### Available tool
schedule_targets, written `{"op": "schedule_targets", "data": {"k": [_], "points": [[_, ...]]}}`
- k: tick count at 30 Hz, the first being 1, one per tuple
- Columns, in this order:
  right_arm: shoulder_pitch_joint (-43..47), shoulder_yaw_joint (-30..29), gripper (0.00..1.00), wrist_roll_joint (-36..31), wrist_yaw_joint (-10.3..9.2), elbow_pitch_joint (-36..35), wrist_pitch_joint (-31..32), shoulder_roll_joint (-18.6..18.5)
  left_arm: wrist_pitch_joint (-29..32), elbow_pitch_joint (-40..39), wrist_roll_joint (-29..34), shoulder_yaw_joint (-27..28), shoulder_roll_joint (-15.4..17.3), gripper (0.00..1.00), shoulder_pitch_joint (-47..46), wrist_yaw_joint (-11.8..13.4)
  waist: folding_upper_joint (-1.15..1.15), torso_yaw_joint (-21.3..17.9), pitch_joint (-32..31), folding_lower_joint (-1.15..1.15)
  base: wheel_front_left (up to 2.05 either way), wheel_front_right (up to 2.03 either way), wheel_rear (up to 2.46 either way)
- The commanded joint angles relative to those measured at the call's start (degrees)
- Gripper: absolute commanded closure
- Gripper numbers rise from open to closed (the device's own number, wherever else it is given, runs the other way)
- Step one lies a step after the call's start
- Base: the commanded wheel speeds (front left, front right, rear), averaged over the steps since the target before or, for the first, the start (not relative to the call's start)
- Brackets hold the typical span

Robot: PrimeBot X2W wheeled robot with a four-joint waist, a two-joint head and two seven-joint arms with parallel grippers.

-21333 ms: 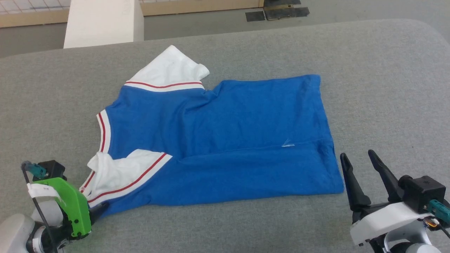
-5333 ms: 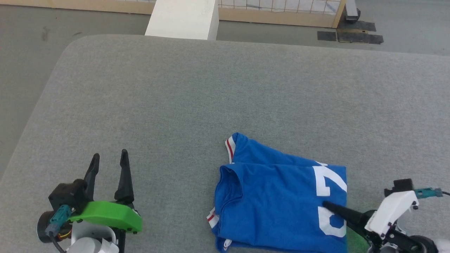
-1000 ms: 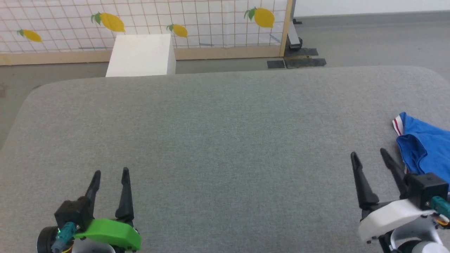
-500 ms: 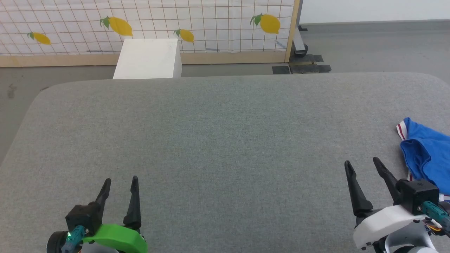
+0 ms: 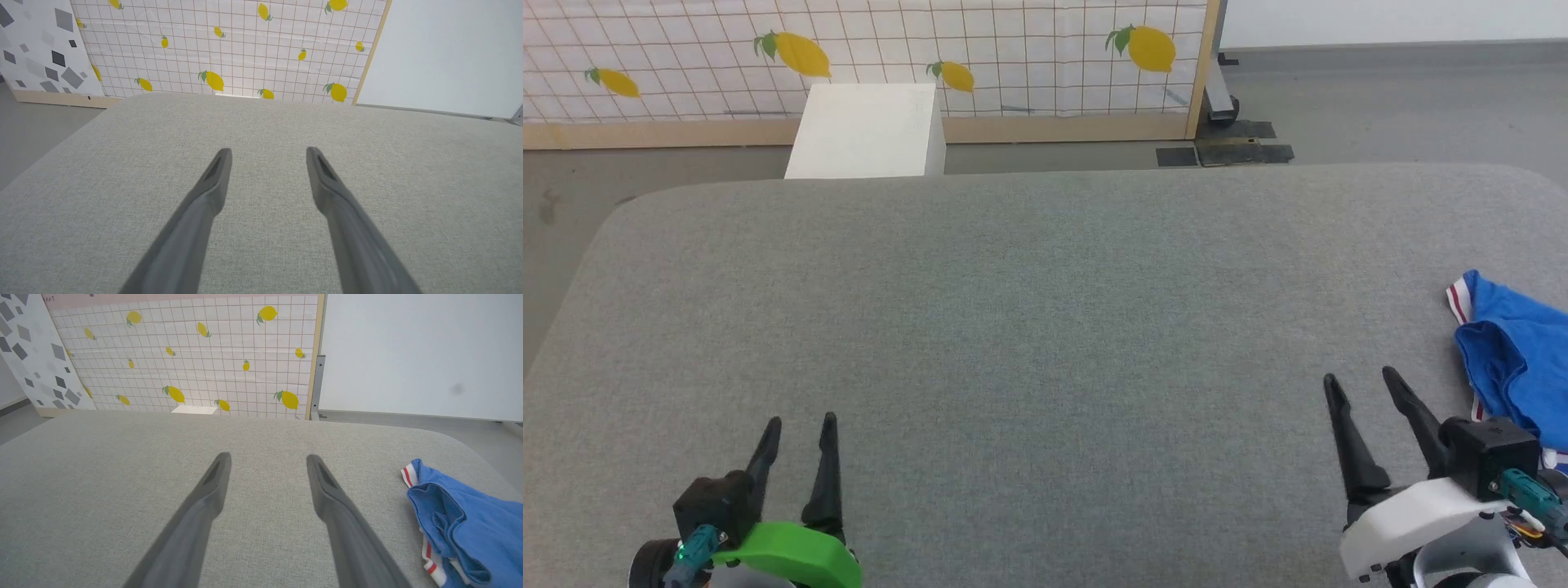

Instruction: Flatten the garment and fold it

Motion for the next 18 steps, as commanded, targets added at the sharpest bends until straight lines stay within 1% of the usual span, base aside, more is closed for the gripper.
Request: {"op": "schedule_targets", "data": {"k": [1, 6, 18], "points": [[0.0, 0.0, 1.00, 0.0, 0.00, 0.0, 0.0, 0.0, 0.0, 0.0, 0.0, 0.0, 0.0, 1.00, 0.0, 0.0, 0.00, 0.0, 0.0, 0.00, 0.00, 0.00, 0.00], [0.0, -0.1, 1.00, 0.0, -0.01, 0.0, 0.0, 0.0, 0.1, -0.1, 0.2, 0.0, -0.1, 1.00, 0.0, 0.0, 0.00, 0.0, 0.0, 0.00, 0.00, 0.00, 0.00], [-0.5, 0.1, 1.00, -0.6, -0.02, 0.6, -0.3, 0.1, 1.5, -0.7, 2.6, 1.4, -1.5, 1.00, -0.2, -0.7, 0.07, 0.0, -0.1, 0.00, 0.00, 0.00, 0.00]]}}
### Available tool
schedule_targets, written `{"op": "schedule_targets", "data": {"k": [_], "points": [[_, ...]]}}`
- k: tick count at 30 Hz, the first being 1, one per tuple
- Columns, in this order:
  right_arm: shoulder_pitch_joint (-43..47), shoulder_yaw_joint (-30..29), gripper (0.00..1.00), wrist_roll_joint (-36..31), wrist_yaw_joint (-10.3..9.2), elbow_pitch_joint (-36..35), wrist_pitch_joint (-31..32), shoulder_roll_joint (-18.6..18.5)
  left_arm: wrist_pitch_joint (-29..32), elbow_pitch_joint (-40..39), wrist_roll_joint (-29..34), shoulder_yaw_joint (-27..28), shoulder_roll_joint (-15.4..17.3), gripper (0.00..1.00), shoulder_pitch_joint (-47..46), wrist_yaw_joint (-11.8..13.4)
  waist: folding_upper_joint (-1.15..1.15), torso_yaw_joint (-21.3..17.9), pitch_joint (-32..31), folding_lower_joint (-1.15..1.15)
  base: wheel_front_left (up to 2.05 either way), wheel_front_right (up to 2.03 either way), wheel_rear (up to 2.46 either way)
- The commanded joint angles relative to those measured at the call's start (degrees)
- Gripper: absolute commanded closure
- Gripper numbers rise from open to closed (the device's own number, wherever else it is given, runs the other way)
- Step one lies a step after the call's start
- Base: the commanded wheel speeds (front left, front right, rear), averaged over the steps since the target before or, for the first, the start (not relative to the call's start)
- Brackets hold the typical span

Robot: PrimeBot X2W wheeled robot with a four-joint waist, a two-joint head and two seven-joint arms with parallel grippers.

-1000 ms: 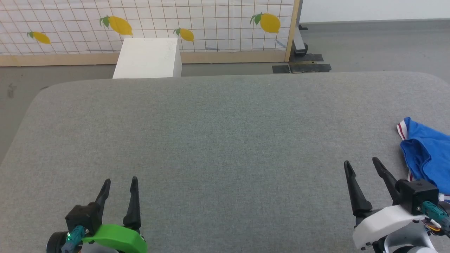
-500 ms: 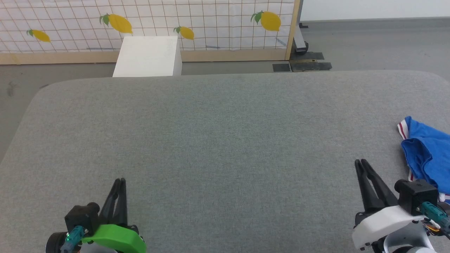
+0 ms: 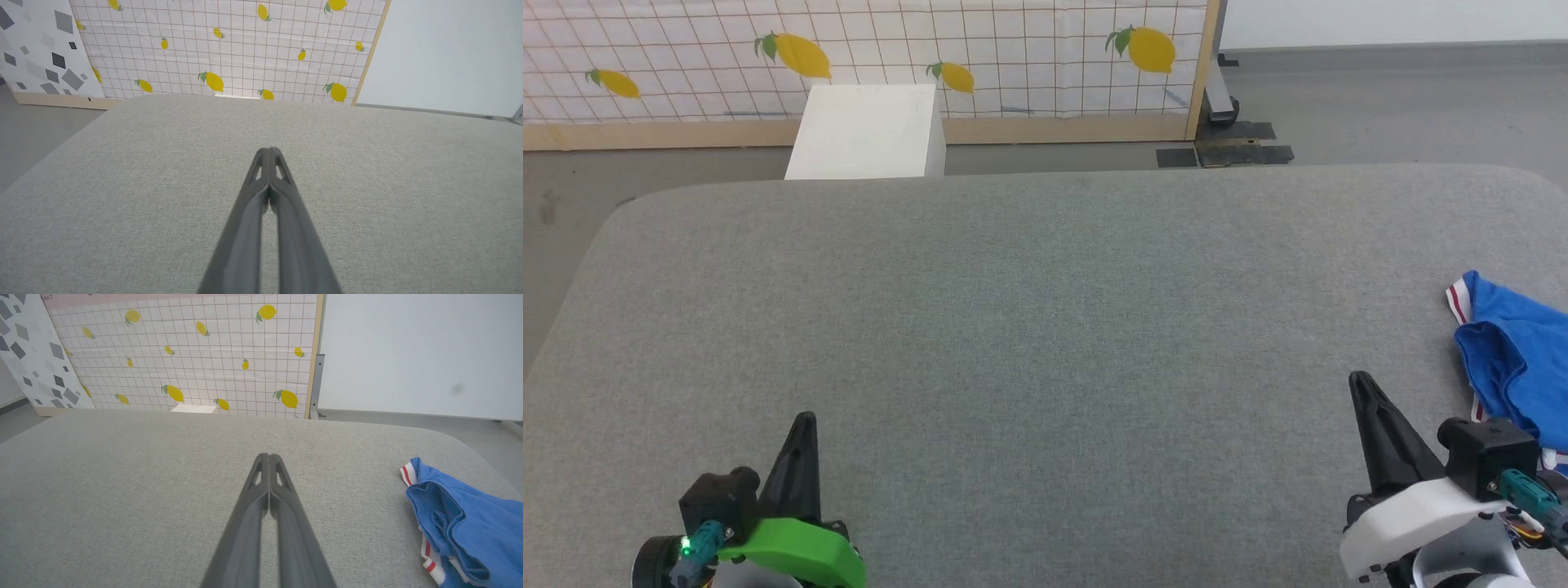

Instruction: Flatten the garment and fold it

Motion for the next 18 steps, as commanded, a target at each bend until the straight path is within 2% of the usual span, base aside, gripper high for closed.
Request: {"op": "schedule_targets", "data": {"k": [1, 18], "points": [[-0.5, 0.1, 1.00, -0.5, -0.01, 0.4, -0.3, 0.1, 0.5, -0.4, 1.1, 0.5, -0.5, 1.00, -0.2, -0.4, 0.07, 0.0, 0.0, 0.00, 0.00, 0.00, 0.00], [-1.1, 0.3, 1.00, -1.3, -0.02, 1.1, -0.7, 0.3, 2.5, -1.3, 4.6, 2.4, -2.6, 1.00, -0.4, -1.3, 0.17, 0.1, -0.1, 0.00, 0.00, 0.00, 0.00]]}}
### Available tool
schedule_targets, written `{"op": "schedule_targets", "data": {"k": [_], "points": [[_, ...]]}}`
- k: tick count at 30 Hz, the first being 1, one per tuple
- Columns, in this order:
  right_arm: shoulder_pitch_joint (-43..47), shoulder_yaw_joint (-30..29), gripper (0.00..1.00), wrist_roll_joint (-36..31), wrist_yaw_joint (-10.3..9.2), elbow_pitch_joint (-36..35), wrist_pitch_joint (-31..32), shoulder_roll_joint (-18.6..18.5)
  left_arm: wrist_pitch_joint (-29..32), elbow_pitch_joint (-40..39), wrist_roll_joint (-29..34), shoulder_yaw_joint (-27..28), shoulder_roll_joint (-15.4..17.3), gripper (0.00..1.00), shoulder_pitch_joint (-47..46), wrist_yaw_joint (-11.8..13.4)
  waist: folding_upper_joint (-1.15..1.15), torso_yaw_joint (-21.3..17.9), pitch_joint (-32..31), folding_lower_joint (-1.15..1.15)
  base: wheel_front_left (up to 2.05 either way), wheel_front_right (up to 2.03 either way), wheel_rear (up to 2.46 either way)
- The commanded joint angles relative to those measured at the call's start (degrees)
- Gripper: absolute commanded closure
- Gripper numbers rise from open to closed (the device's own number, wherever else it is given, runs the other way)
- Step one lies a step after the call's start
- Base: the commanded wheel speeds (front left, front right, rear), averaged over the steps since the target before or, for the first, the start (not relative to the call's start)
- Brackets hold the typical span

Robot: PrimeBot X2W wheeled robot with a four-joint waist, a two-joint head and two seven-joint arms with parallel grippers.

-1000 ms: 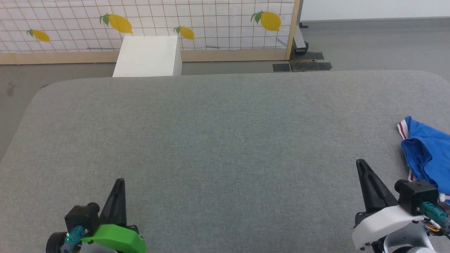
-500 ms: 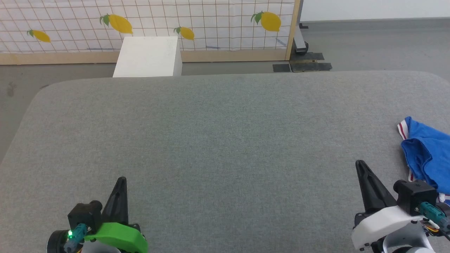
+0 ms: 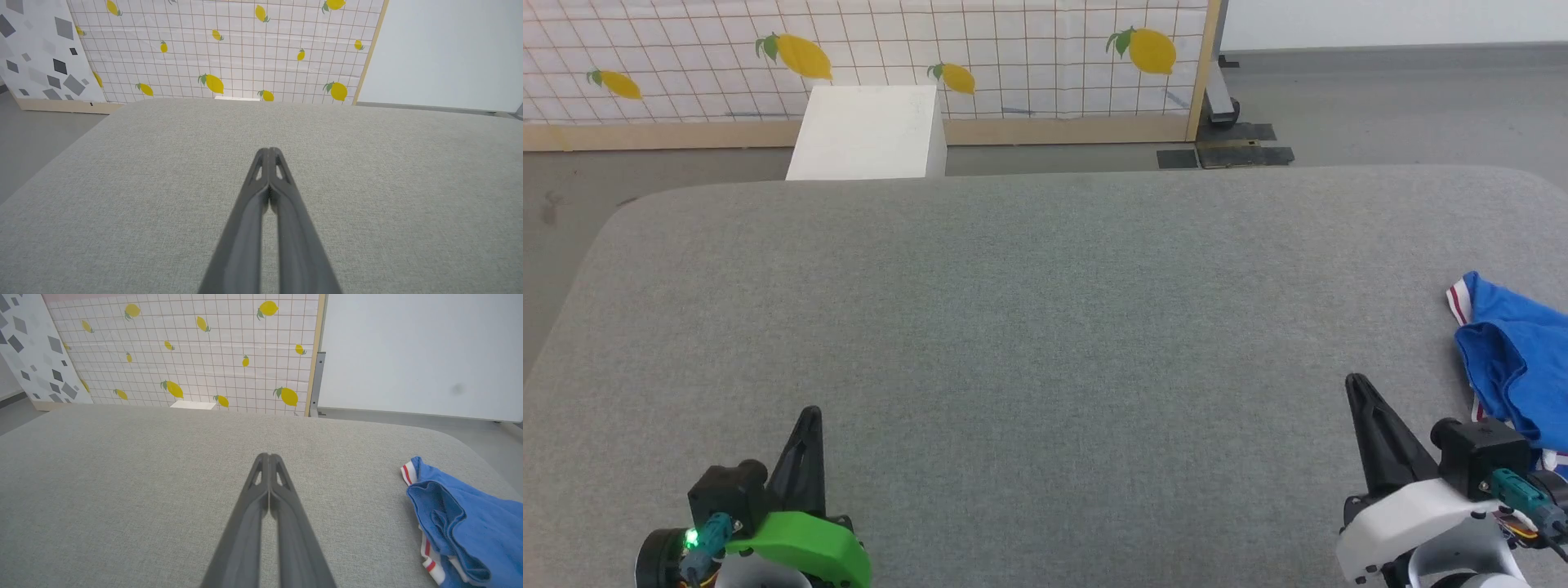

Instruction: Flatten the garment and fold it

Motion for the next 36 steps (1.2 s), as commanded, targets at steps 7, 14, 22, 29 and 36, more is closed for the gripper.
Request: {"op": "schedule_targets", "data": {"k": [7, 14, 22, 29, 36], "points": [[-1.1, 0.2, 1.00, -0.6, -0.03, 0.5, -0.8, 0.3, 1.0, -0.6, 2.1, 1.2, -1.3, 1.00, -0.5, -0.8, 0.21, 0.0, 0.0, 0.00, 0.00, 0.00, 0.00], [-1.4, 0.3, 1.00, -0.9, -0.03, 0.9, -1.0, 0.4, 1.8, -1.0, 3.6, 2.0, -2.1, 1.00, -0.6, -1.2, 0.24, 0.1, -0.1, 0.00, 0.00, 0.00, 0.00], [-1.7, 0.4, 1.00, -1.2, -0.04, 1.2, -1.2, 0.5, 2.7, -1.4, 5.2, 2.8, -3.1, 1.00, -0.7, -1.6, 0.29, 0.1, -0.1, 0.00, 0.00, 0.00, 0.00], [-2.0, 0.5, 1.00, -1.6, -0.05, 1.6, -1.3, 0.5, 3.5, -1.8, 6.6, 3.6, -3.9, 1.00, -0.8, -2.0, 0.32, 0.1, -0.2, 0.00, 0.00, 0.00, 0.00], [-2.2, 0.5, 1.00, -1.9, -0.05, 1.9, -1.5, 0.6, 4.4, -2.1, 8.1, 4.4, -4.7, 1.00, -0.9, -2.4, 0.36, 0.1, -0.2, 0.00, 0.00, 0.00, 0.00]]}}
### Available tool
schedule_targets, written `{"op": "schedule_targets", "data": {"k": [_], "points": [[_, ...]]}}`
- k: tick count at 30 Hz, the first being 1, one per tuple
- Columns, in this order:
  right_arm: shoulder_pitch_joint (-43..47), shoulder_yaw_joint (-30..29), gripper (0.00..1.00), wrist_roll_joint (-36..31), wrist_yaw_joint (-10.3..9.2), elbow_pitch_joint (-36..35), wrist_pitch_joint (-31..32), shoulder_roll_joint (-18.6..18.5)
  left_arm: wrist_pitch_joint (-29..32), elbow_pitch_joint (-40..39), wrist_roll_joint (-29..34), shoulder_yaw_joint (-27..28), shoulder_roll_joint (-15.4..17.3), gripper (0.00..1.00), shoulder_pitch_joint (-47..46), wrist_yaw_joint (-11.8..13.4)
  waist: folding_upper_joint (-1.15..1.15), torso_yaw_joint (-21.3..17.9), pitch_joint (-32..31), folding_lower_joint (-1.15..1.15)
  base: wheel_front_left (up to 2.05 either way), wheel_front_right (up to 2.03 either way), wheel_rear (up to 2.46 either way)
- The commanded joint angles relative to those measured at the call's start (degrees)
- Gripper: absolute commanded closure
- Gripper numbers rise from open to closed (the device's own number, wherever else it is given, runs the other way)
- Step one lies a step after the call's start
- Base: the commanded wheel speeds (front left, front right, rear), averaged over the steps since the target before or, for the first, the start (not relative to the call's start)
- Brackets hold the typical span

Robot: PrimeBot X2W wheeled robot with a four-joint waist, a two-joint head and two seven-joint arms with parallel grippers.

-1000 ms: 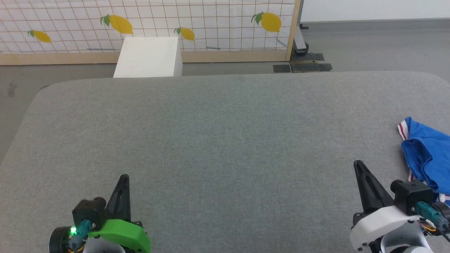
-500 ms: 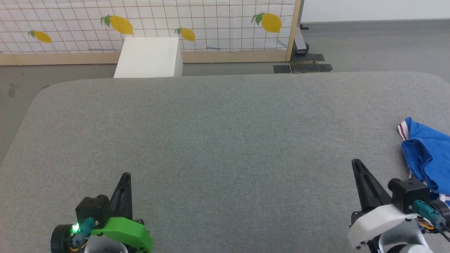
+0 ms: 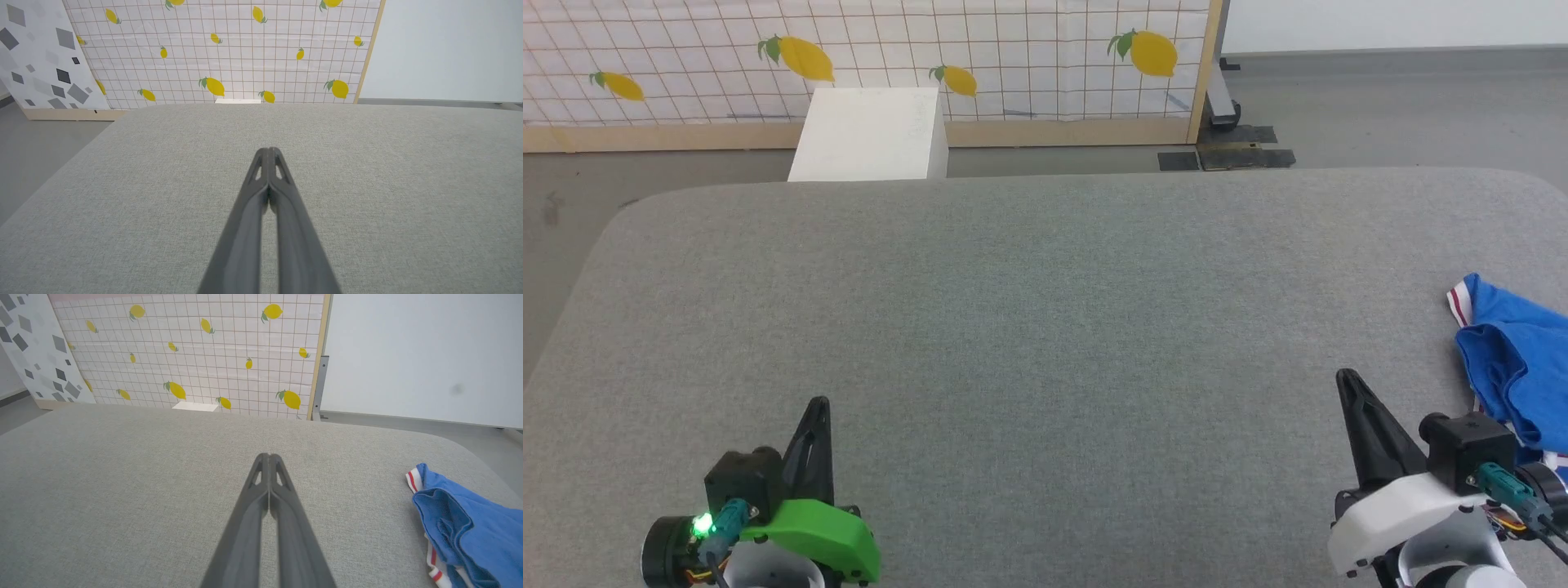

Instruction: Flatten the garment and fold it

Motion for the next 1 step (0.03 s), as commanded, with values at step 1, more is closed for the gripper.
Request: {"op": "schedule_targets", "data": {"k": [1], "points": [[-1.0, 0.1, 1.00, -0.8, -0.05, 0.2, -0.5, 0.2, 0.3, -0.3, 0.8, 0.4, -0.7, 1.00, -0.8, -0.3, 0.37, 0.0, 0.0, 0.00, 0.00, 0.00, 0.00]]}}
